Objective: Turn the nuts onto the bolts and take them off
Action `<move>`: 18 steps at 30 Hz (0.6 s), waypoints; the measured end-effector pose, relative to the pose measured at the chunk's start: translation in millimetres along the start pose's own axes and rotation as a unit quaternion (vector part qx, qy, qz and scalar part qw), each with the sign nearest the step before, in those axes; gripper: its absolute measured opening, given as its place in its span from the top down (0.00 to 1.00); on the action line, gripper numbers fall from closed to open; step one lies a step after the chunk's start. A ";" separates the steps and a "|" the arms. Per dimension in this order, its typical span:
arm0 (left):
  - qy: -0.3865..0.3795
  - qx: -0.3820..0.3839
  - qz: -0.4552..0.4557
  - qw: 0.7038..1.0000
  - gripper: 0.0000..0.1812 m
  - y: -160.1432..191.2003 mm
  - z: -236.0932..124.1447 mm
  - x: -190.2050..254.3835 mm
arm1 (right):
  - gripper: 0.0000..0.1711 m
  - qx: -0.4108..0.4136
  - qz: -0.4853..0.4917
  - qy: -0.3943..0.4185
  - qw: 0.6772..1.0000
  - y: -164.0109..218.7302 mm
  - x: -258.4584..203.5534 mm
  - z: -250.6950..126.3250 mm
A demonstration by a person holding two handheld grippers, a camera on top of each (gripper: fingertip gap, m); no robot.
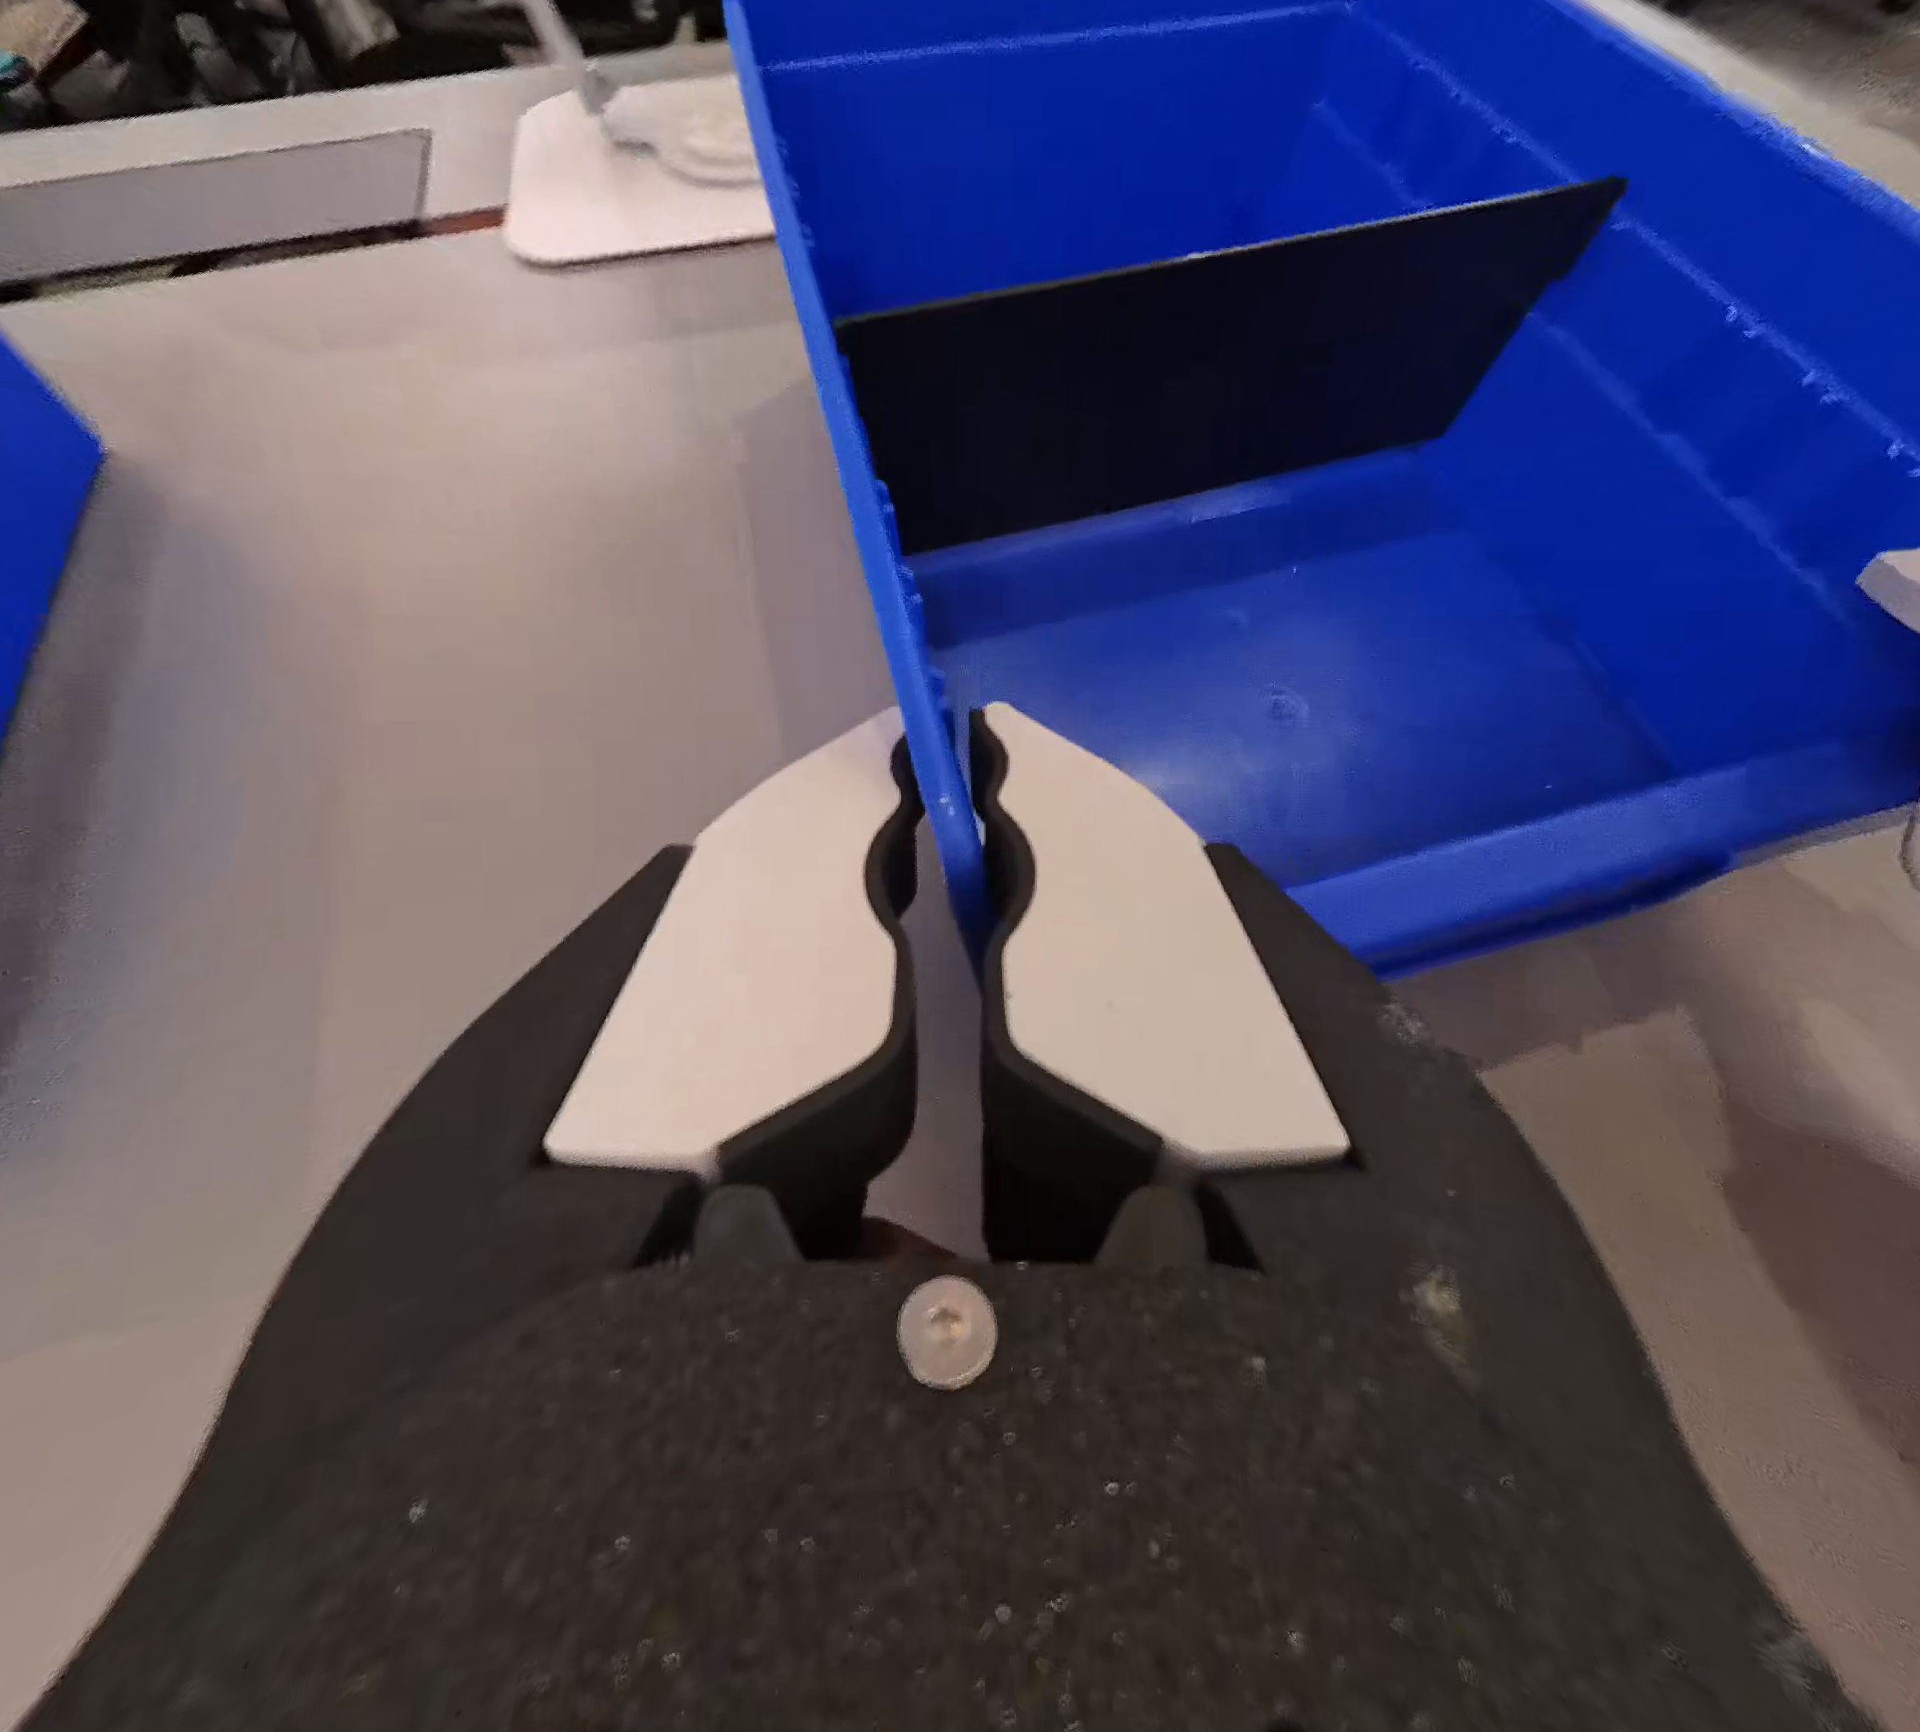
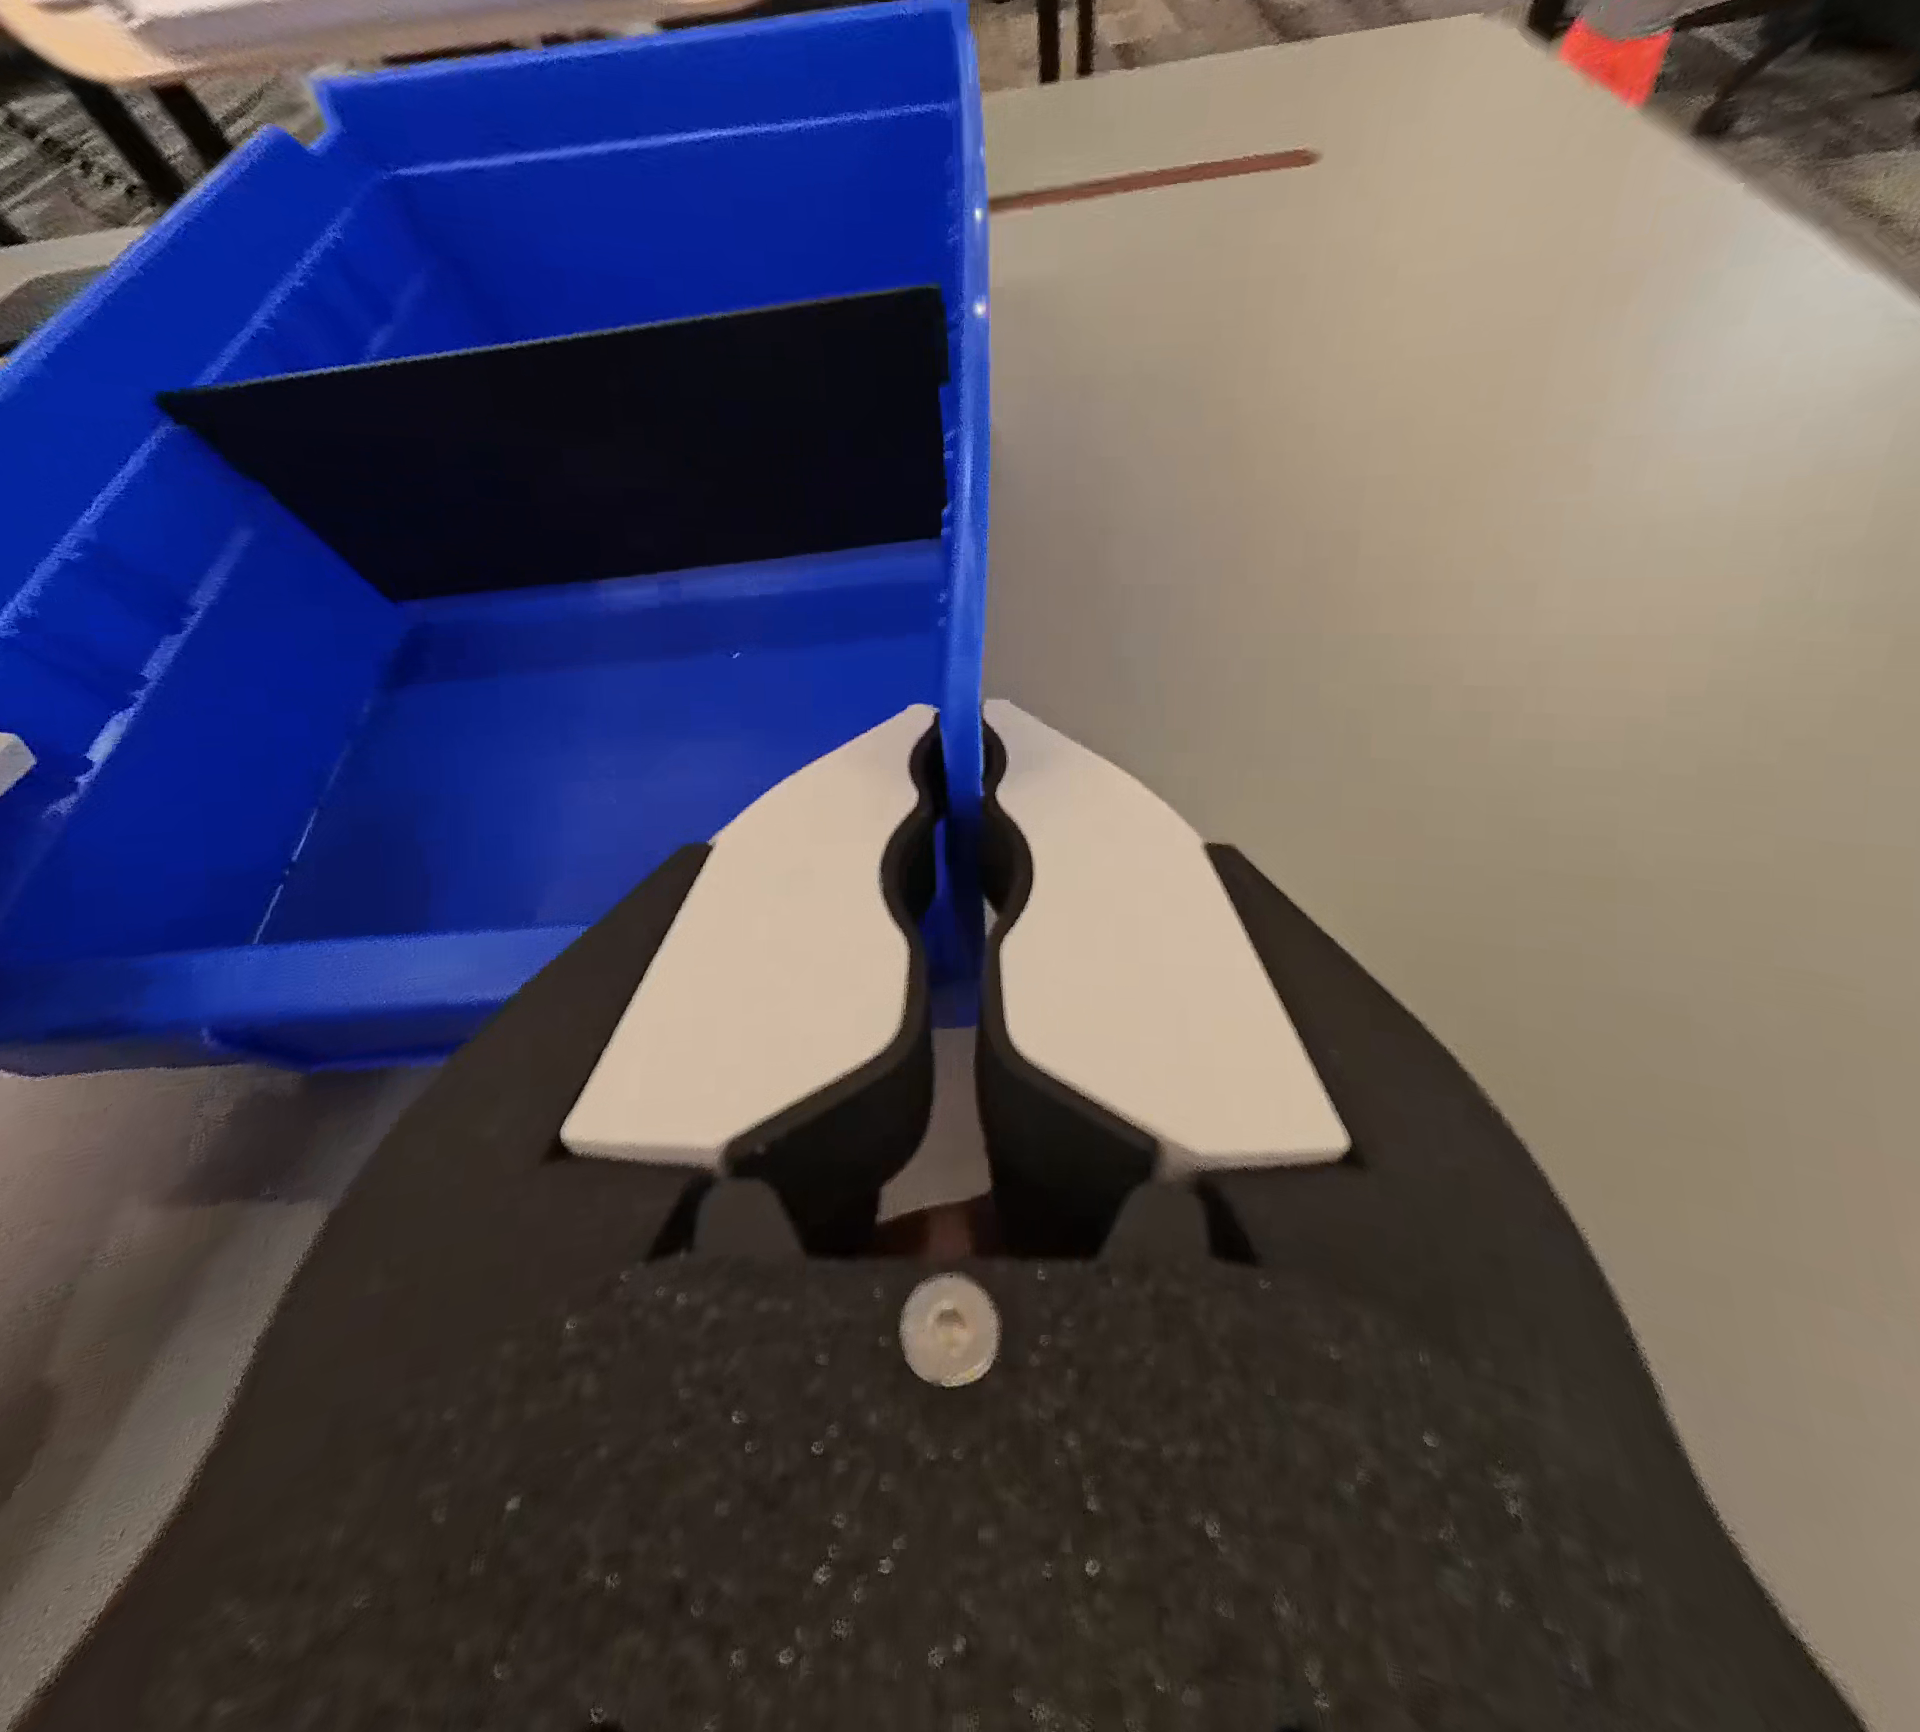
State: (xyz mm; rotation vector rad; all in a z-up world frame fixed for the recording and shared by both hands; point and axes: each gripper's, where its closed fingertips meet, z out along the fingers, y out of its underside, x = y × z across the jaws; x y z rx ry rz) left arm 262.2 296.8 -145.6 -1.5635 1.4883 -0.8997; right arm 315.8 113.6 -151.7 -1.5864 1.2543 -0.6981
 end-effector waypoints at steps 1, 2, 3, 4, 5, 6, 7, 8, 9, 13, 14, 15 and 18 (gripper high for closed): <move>0.009 0.009 0.007 1.000 0.96 -5.9 2.9 13.8 | 0.98 0.008 0.000 0.009 1.000 -4.8 13.8 -3.7; 0.020 0.018 0.015 1.000 0.96 -12.5 6.3 29.2 | 0.98 0.015 0.001 0.019 1.000 -10.2 29.1 -7.4; 0.032 0.024 0.019 0.999 0.96 -18.9 10.9 45.8 | 0.98 0.019 0.002 0.028 0.999 -15.4 45.7 -10.2; 0.044 0.028 0.023 0.998 0.96 -24.3 17.0 62.8 | 0.98 0.021 0.001 0.036 0.999 -20.2 63.1 -11.9; 0.058 0.028 0.025 0.998 0.95 -28.4 24.1 80.4 | 0.98 0.021 0.000 0.042 0.999 -24.3 81.0 -12.5; 0.069 0.026 0.030 0.997 0.95 -31.5 31.7 97.5 | 0.98 0.019 0.000 0.047 0.999 -27.6 99.0 -12.1; 0.076 0.026 0.034 0.996 0.95 -34.2 38.9 113.7 | 0.98 0.015 -0.002 0.050 0.999 -29.7 116.1 -10.4; 0.082 0.025 0.039 0.996 0.94 -35.7 45.2 128.8 | 0.98 0.012 -0.002 0.049 0.999 -31.1 132.1 -8.0; 0.085 0.023 0.043 0.995 0.94 -36.6 50.6 142.2 | 0.98 0.009 0.000 0.049 0.999 -31.5 146.7 -5.3; 0.089 0.020 0.049 0.995 0.94 -34.5 63.9 177.9 | 0.98 0.001 -0.002 0.042 0.999 -30.4 185.4 1.0; 0.089 0.019 0.053 0.994 0.93 -32.7 65.8 184.0 | 0.98 -0.001 -0.003 0.042 0.999 -29.5 191.8 1.8; 0.092 0.020 0.051 0.994 0.93 -32.1 66.5 189.4 | 0.98 -0.004 -0.002 0.039 0.999 -28.2 197.1 2.8; 0.092 0.026 0.061 0.994 0.91 -32.2 66.4 198.9 | 0.98 -0.009 0.016 0.024 1.000 -23.9 206.8 7.1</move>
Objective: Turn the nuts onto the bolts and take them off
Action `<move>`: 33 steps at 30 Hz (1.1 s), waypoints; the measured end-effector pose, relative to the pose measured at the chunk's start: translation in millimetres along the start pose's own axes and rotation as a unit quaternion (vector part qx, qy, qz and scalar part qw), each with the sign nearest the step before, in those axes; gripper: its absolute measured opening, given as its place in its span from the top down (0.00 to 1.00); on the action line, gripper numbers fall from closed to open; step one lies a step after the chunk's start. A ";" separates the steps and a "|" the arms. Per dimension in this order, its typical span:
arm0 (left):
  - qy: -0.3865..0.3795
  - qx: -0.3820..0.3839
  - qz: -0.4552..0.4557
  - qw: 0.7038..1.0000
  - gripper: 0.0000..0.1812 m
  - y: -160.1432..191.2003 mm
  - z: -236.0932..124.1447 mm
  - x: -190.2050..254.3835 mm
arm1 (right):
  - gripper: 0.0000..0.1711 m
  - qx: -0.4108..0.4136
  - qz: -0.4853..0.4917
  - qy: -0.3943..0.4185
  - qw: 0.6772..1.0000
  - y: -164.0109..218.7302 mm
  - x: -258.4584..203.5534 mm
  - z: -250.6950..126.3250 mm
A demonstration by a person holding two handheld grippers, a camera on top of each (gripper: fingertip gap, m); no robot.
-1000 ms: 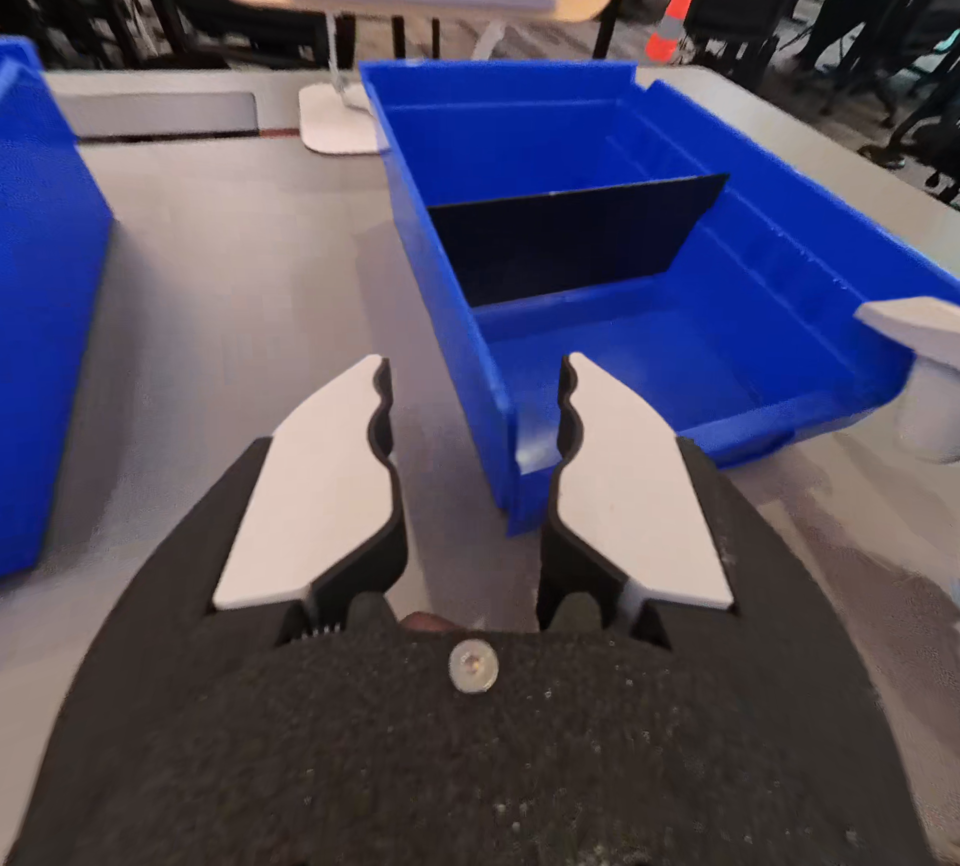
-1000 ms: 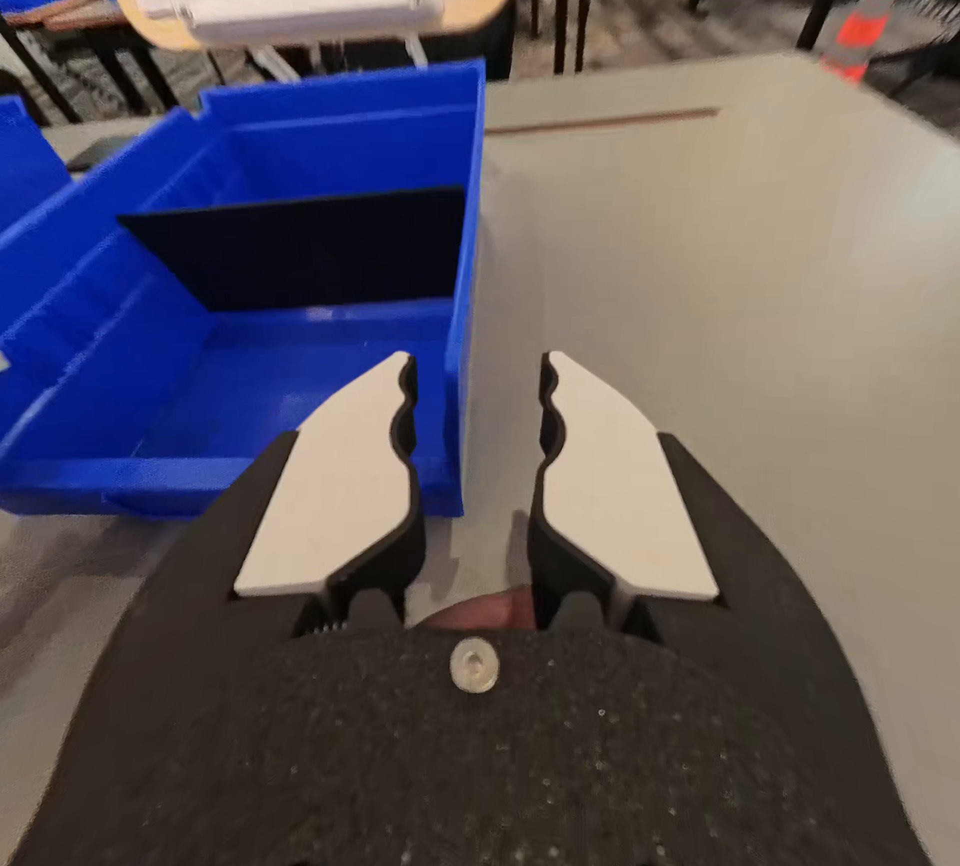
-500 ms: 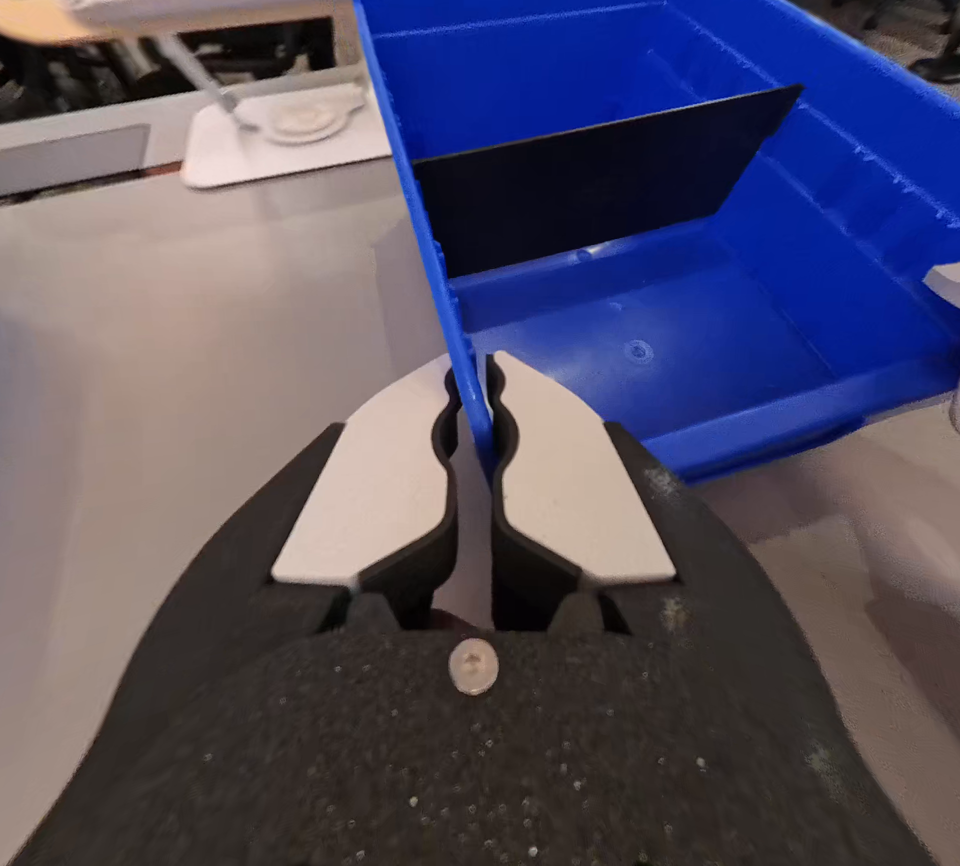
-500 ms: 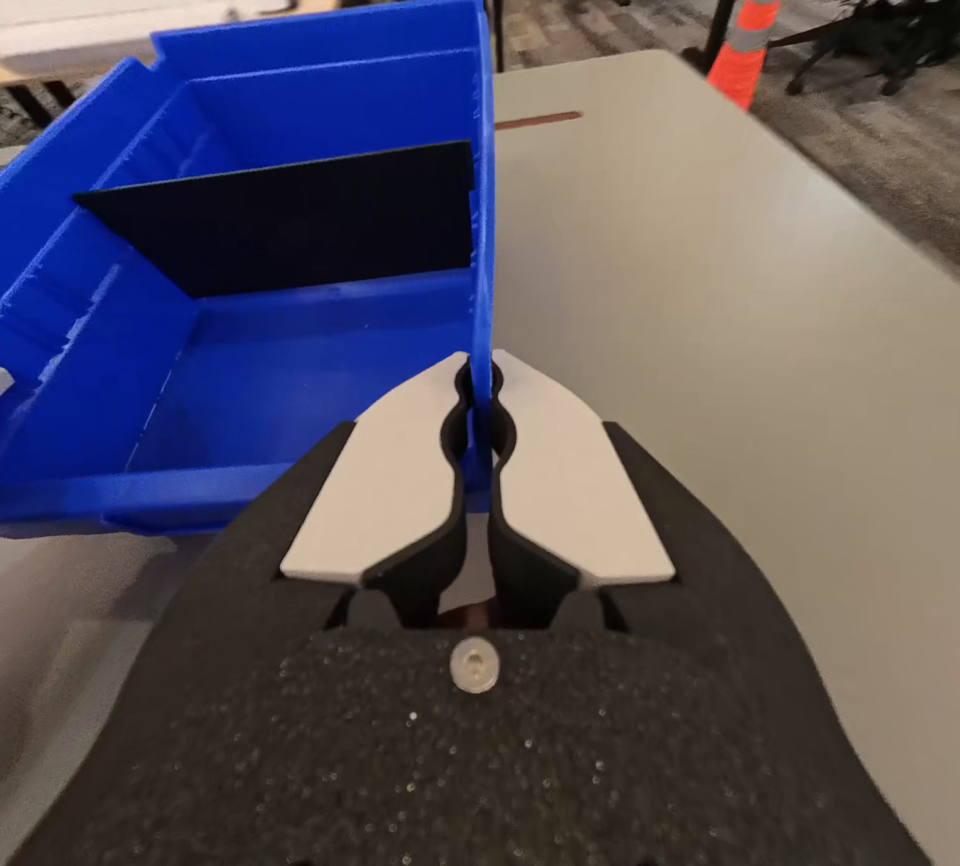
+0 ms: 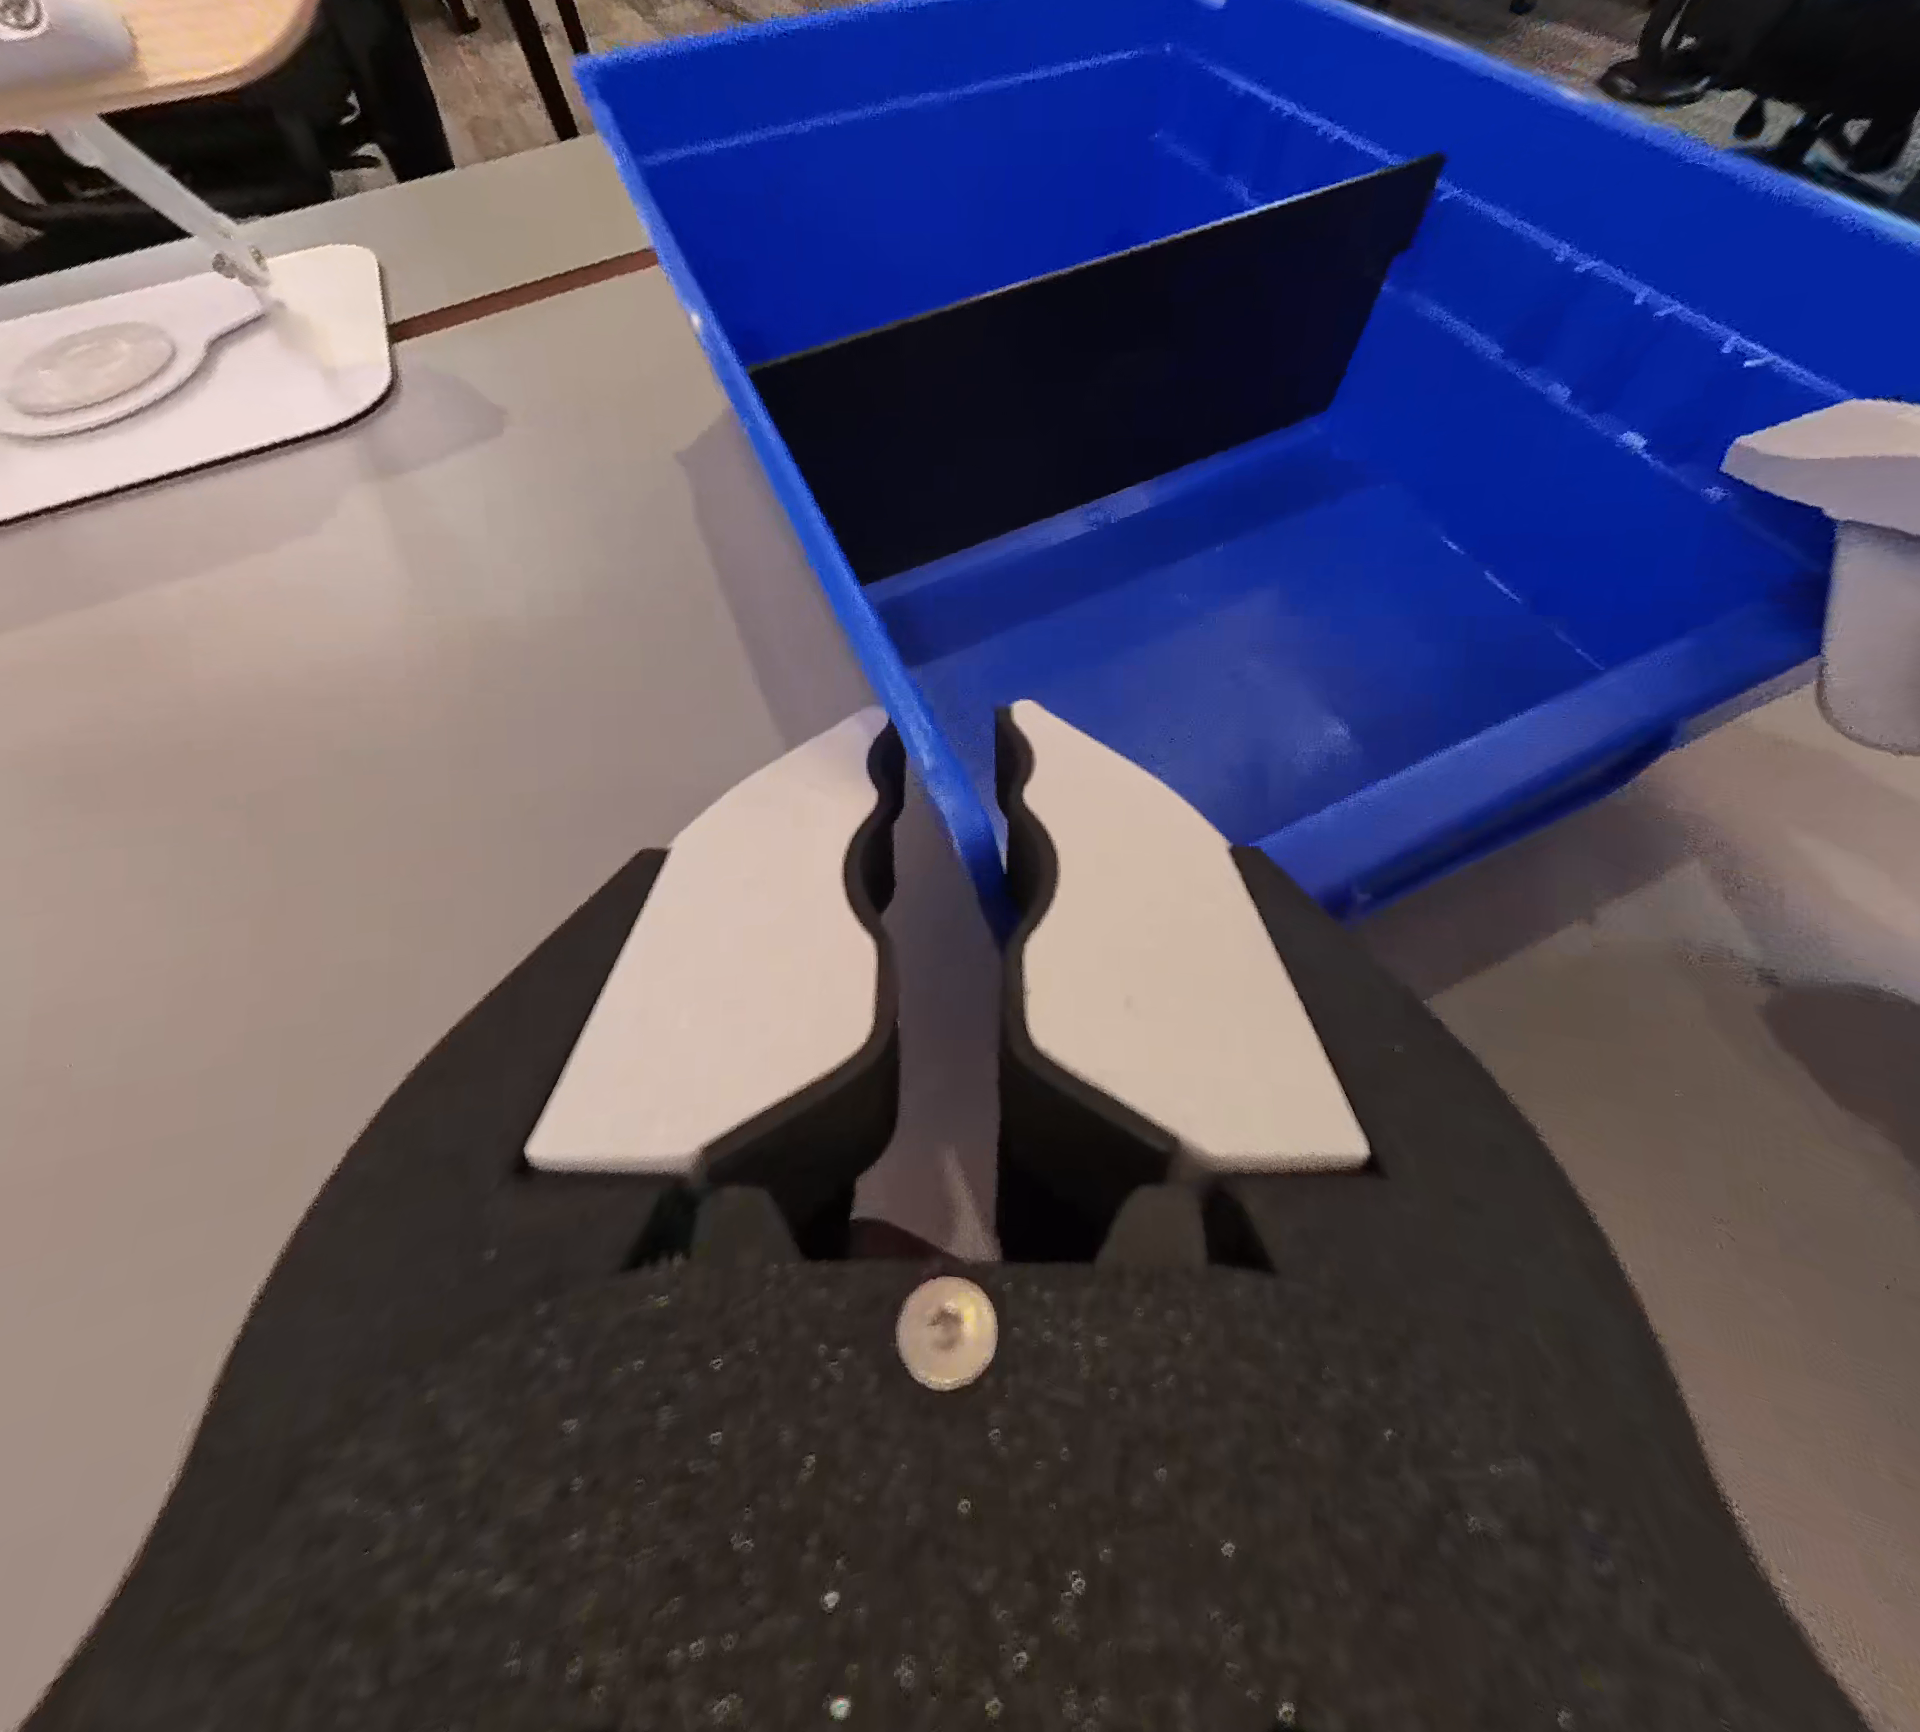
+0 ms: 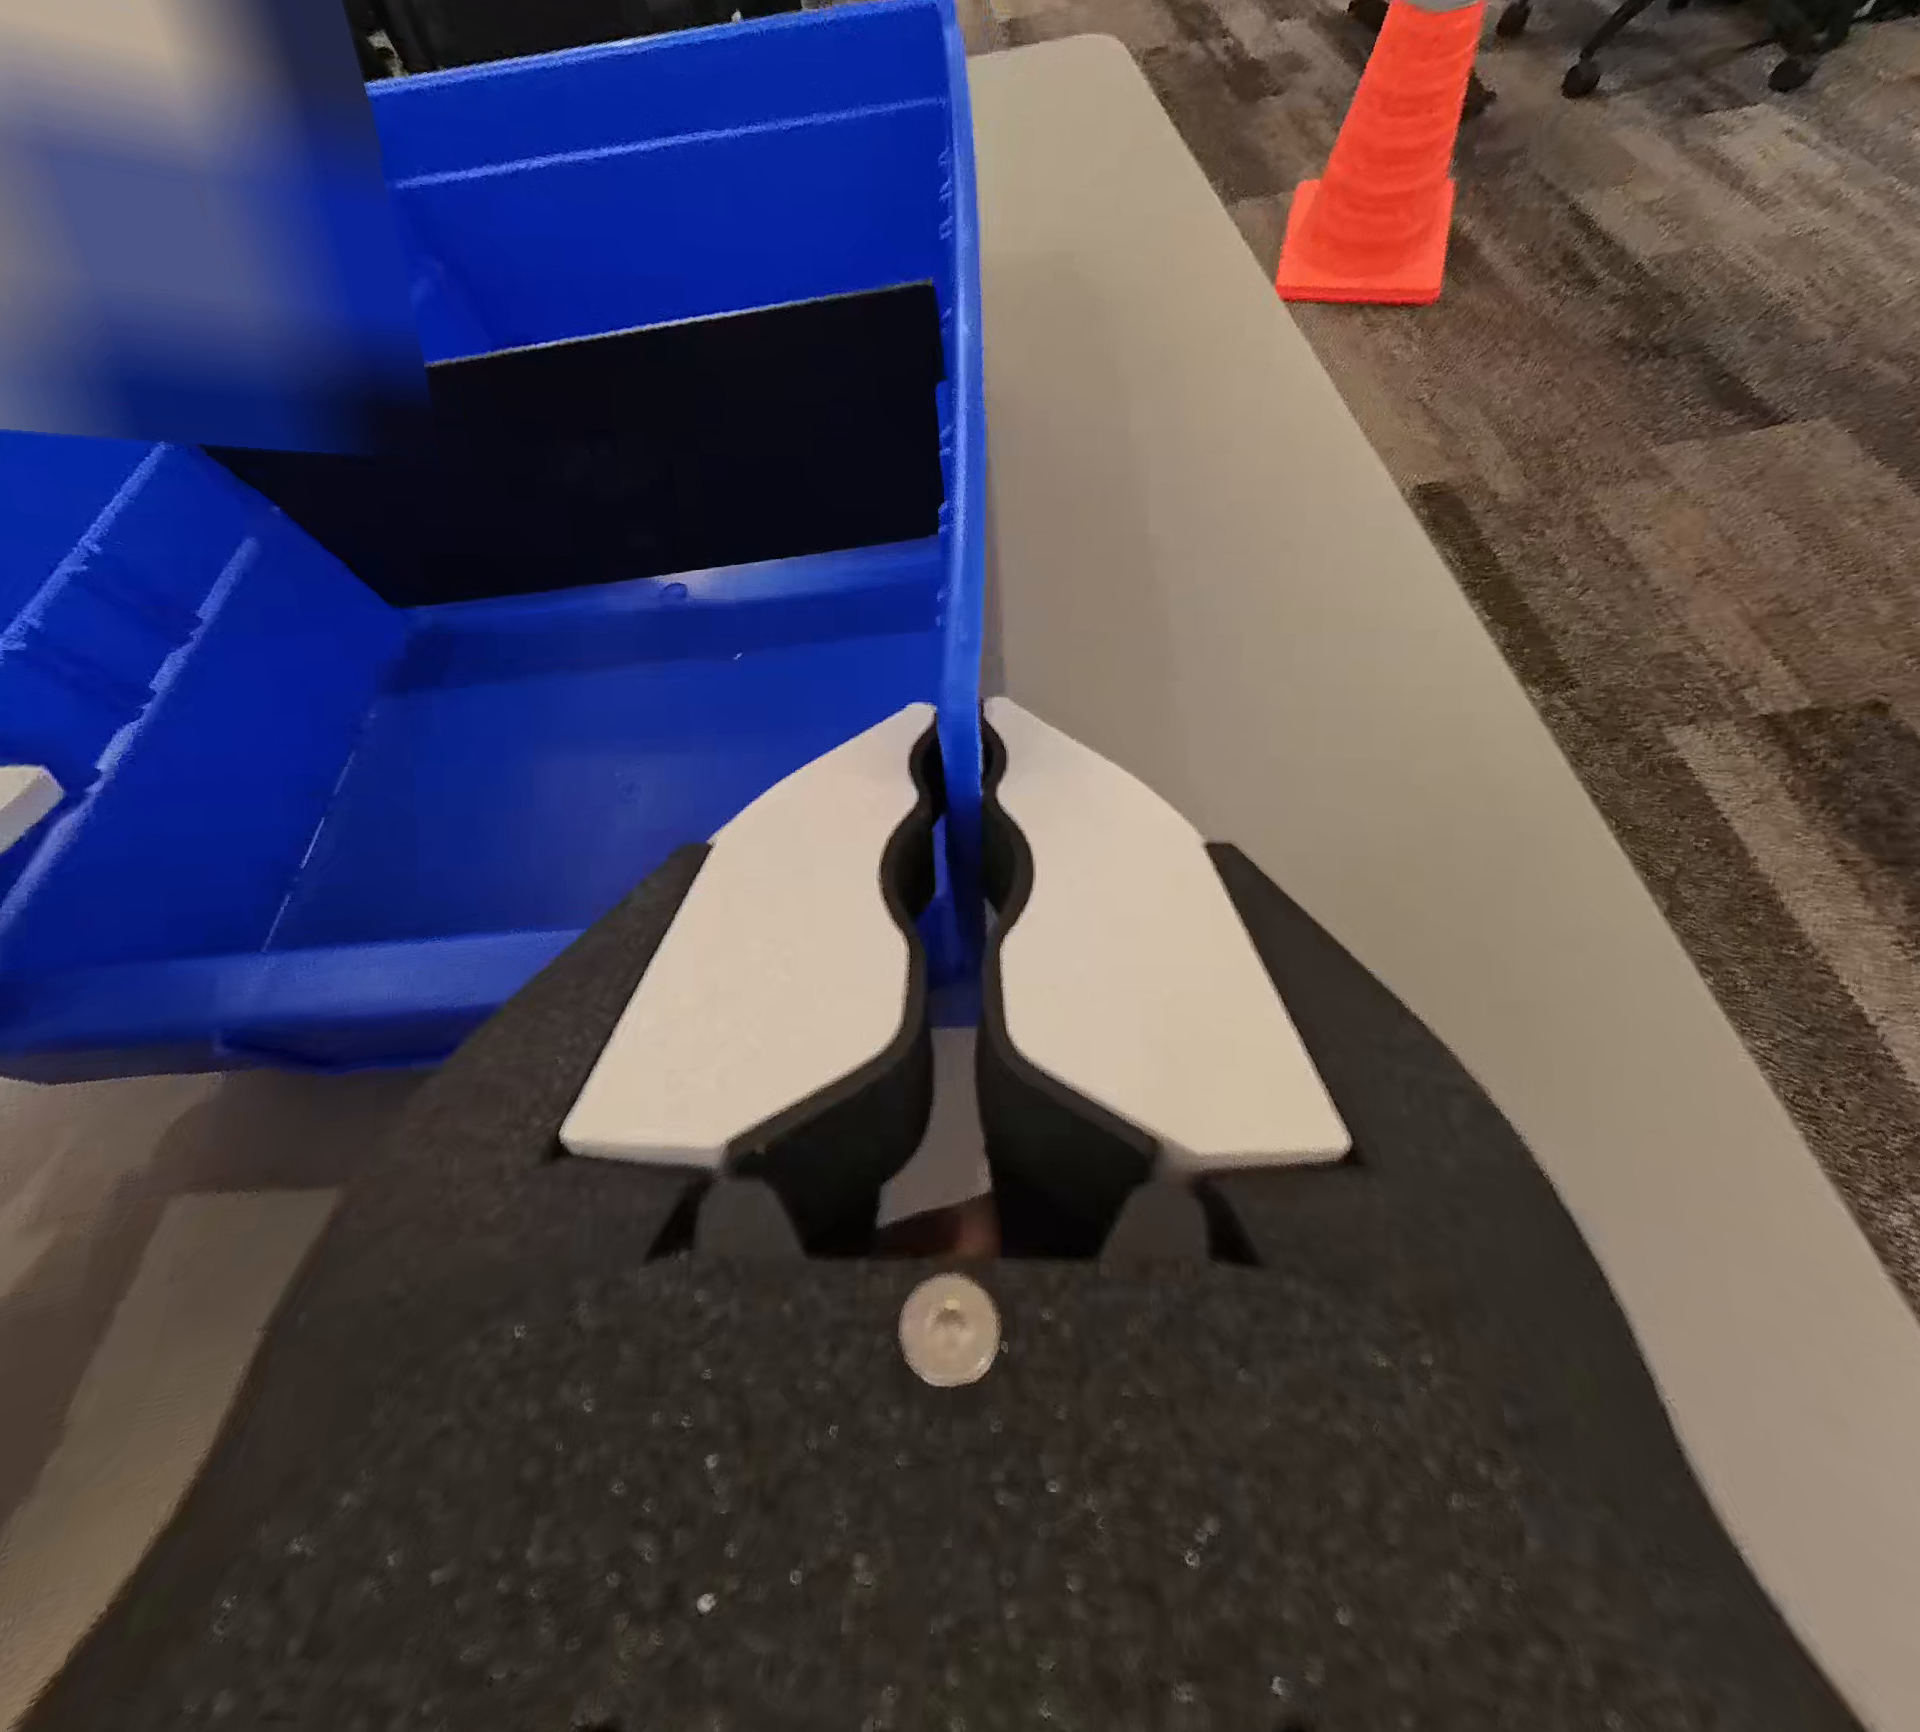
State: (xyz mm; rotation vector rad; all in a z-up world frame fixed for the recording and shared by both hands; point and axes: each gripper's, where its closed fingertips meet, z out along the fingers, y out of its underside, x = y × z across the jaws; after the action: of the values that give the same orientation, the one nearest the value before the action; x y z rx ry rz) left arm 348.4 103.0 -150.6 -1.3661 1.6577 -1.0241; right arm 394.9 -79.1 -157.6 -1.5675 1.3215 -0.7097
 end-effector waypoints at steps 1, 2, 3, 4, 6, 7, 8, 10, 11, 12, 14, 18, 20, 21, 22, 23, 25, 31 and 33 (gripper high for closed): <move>0.000 0.003 0.000 1.000 0.90 0.2 1.1 1.4 | 0.98 0.002 0.006 -0.004 1.000 0.6 1.1 1.0; 0.002 0.006 0.002 1.000 0.89 0.5 1.6 2.2 | 0.98 0.004 0.007 -0.008 1.000 0.6 1.3 1.3; 0.005 0.011 0.007 1.000 0.87 1.0 1.6 3.7 | 0.98 0.004 0.001 -0.010 1.000 0.5 1.4 1.3; 0.013 0.015 0.017 1.000 0.84 2.1 1.3 6.5 | 0.98 0.004 -0.003 -0.011 1.000 0.4 1.6 1.2; 0.032 0.007 0.026 0.999 0.82 8.9 -0.9 9.3 | 0.97 0.011 0.003 -0.015 1.000 -0.3 0.8 0.8; 0.040 -0.002 0.022 0.999 0.79 13.1 -3.5 7.4 | 0.89 0.015 0.002 -0.015 1.000 -0.5 -0.2 -0.4; 0.036 -0.007 0.013 0.999 0.76 15.8 -7.4 -0.4 | 0.80 0.015 -0.005 -0.010 1.000 -0.1 0.0 -3.1; 0.059 -0.013 0.023 0.998 0.69 22.1 -23.3 -14.1 | 0.77 0.026 -0.032 0.019 0.999 -3.4 4.0 -15.2; 0.069 -0.011 0.015 0.997 0.69 23.7 -34.4 -24.2 | 0.76 0.039 -0.046 0.039 0.997 -7.9 6.3 -24.5; 0.072 -0.006 0.003 0.997 0.74 25.0 -46.8 -38.9 | 0.74 0.052 -0.057 0.056 0.995 -12.9 6.6 -35.1; 0.095 0.017 -0.022 0.995 0.74 24.7 -73.4 -68.4 | 0.73 0.083 -0.072 0.077 0.991 -25.1 -3.4 -58.5; 0.113 0.064 -0.091 0.987 0.64 18.3 -123.6 -133.7 | 0.78 0.158 -0.141 0.101 0.972 -50.0 -57.7 -99.2; 0.100 0.100 -0.083 0.986 0.62 18.0 -150.6 -168.8 | 0.80 0.171 -0.159 0.021 0.972 -47.4 -117.3 -101.2; 0.074 0.118 -0.067 0.988 0.63 19.2 -164.5 -190.3 | 0.80 0.163 -0.160 -0.041 0.973 -38.5 -152.2 -98.9; 0.042 0.132 -0.056 0.989 0.63 20.9 -178.6 -213.0 | 0.81 0.152 -0.152 -0.097 0.972 -26.6 -183.7 -96.4; 0.010 0.134 -0.043 0.990 0.63 25.7 -192.2 -236.0 | 0.81 0.141 -0.139 -0.142 0.970 -13.2 -210.7 -93.5; -0.075 0.102 -0.034 0.991 0.64 44.5 -218.3 -290.8 | 0.84 0.115 -0.121 -0.211 0.963 14.6 -253.1 -86.9; -0.266 0.021 -0.096 0.959 0.66 119.0 -299.6 -473.0 | 0.87 0.093 -0.099 -0.270 0.953 44.3 -307.8 -75.0; -0.289 0.003 -0.136 0.948 0.65 138.5 -312.7 -519.5 | 0.89 0.101 -0.110 -0.263 0.953 40.7 -313.1 -71.8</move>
State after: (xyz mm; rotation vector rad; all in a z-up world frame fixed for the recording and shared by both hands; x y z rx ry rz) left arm 91.5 668.7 -122.1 -1.7197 1.0509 -0.6751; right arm 236.2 201.2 -124.3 -1.6022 0.6693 -0.4906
